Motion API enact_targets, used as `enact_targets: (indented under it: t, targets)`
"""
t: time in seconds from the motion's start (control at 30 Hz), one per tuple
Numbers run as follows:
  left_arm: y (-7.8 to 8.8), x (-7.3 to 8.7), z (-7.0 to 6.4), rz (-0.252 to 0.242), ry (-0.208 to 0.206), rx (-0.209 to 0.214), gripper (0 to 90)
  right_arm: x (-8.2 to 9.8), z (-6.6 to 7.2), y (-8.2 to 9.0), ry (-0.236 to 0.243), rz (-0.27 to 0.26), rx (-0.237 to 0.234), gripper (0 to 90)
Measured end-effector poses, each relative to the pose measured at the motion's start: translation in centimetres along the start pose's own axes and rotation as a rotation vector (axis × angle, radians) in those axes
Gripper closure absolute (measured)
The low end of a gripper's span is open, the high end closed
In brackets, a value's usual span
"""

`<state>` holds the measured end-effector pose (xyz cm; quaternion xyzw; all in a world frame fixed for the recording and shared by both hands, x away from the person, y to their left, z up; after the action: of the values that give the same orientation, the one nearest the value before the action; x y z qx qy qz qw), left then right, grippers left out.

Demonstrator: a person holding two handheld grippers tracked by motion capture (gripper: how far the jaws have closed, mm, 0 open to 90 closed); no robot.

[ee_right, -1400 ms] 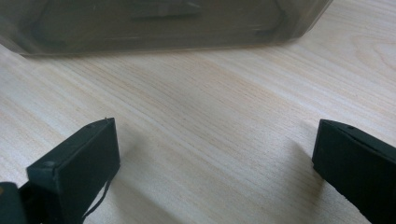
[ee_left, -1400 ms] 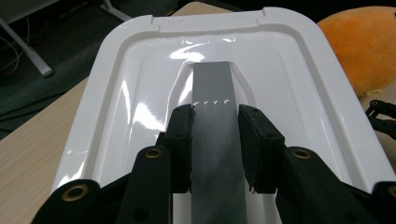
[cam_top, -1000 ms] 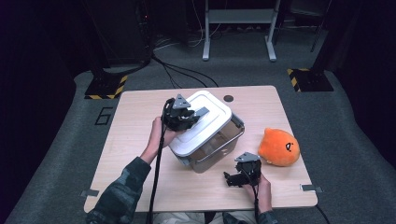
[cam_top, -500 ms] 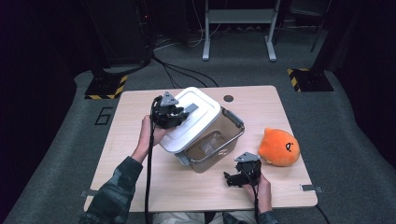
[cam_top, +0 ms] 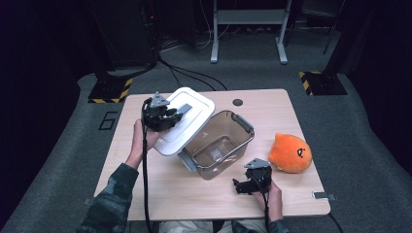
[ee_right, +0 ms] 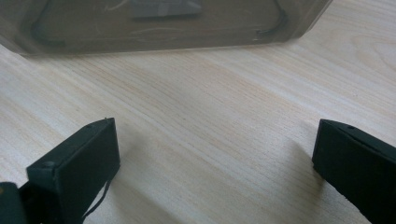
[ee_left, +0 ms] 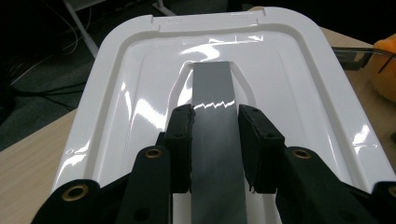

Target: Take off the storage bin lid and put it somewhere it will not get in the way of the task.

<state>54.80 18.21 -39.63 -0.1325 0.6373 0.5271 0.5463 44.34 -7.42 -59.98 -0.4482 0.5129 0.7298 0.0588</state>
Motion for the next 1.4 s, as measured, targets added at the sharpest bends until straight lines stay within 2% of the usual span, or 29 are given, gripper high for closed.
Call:
enact_targets:
  t: [0.4, 0.83, 1.4]
  targets:
    - [1.0, 1.3, 2.8, 0.015, 0.022, -0.053, 66.3, 0.0, 0.0, 0.0, 0.005, -0.003, 0.001, 0.0]
    - [1.7, 2.6, 5.6, 0.024, 0.067, -0.110, 66.4, 0.0, 0.0, 0.0, 0.001, -0.002, 0.000, 0.0]
    - [1.3, 4.9, 8.3, 0.062, 0.116, -0.166, 66.4, 0.0, 0.0, 0.0, 0.006, -0.002, -0.001, 0.0]
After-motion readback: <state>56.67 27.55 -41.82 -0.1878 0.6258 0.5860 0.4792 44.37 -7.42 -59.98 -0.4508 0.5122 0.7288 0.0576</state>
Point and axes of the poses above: each handheld gripper's, and its own axes: y roughly backward along the jaws, x roughly out of its underside, z roughly to its left, the point moved 10 cm from there along -y, roughly forward along the jaws, and after that the axes turned 6 degrees about -x, right-handed, at the moved point
